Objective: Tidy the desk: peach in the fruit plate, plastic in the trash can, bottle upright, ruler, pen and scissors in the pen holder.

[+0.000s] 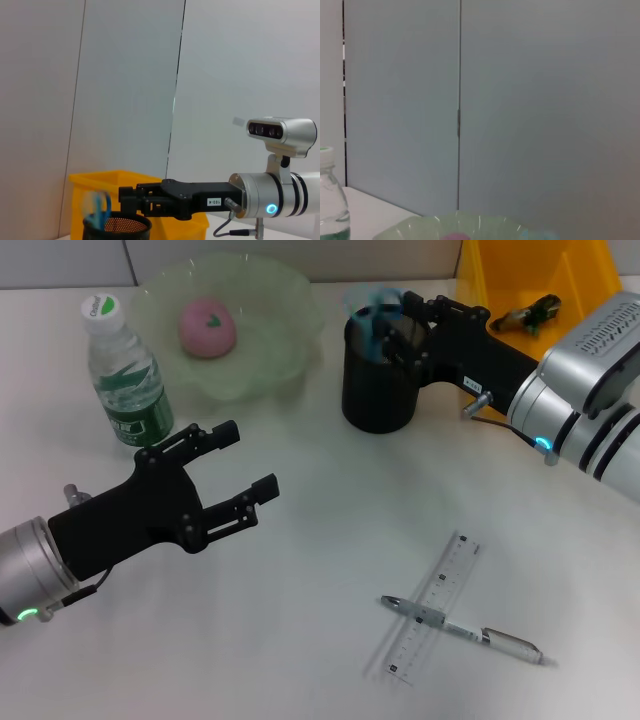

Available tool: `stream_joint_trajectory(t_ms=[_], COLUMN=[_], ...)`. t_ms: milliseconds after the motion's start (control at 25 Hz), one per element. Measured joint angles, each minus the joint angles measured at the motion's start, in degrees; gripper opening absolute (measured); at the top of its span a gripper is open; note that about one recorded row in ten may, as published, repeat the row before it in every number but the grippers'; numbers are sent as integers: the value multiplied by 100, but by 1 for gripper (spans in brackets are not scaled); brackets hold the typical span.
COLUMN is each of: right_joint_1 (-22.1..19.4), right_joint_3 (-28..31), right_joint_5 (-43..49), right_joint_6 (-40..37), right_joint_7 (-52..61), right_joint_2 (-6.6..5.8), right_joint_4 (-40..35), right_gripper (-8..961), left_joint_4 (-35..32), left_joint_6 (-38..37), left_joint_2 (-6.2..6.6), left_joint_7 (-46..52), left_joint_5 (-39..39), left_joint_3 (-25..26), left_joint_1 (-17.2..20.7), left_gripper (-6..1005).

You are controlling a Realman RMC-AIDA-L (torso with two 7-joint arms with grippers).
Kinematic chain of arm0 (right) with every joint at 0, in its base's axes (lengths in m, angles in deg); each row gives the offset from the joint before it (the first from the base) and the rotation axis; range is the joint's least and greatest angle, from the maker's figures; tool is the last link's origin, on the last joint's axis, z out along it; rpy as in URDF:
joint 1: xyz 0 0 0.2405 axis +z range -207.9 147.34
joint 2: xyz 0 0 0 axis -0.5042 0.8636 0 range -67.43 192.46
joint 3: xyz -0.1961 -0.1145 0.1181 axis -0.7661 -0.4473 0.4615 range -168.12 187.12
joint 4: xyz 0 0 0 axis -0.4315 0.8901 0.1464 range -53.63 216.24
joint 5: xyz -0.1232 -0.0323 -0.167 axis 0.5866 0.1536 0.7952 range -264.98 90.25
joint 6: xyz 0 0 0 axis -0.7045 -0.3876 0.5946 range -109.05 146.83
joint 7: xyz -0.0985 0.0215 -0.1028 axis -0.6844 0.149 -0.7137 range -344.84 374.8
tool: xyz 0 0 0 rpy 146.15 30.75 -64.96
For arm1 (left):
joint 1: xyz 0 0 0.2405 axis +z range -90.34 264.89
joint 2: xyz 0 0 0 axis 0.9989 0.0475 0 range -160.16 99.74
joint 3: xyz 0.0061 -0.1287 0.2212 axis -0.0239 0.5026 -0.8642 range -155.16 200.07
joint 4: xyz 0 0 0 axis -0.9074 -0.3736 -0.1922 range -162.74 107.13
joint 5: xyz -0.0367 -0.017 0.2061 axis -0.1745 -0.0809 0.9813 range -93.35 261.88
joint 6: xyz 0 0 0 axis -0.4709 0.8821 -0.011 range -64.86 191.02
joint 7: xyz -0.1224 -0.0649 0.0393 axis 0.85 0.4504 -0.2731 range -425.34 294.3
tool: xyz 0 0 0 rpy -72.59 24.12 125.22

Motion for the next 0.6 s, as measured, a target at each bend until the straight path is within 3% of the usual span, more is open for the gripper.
stream_joint_trajectory(t_ms=[400,520,600], right_joint_1=[-28,-27,-25], right_joint_3=[140,148,180], right_joint_5=[-1,-2,-4], right_joint_6=[-42,-45,-47], right_joint_7=[1,6,9], right_joint_2=[0,0,0], right_joint_4=[4,9,11], right_gripper=[551,773,777], left_joint_4=[-10,-13,-14], left_joint_6=[-11,-28,-36], left_joint_2=[9,9,8], left_joint_7=[0,0,0], left_joint_5=[0,0,0], left_joint_3=[9,8,4], left_joint_1=[-14,-8,-4], left_gripper=[798,798,798])
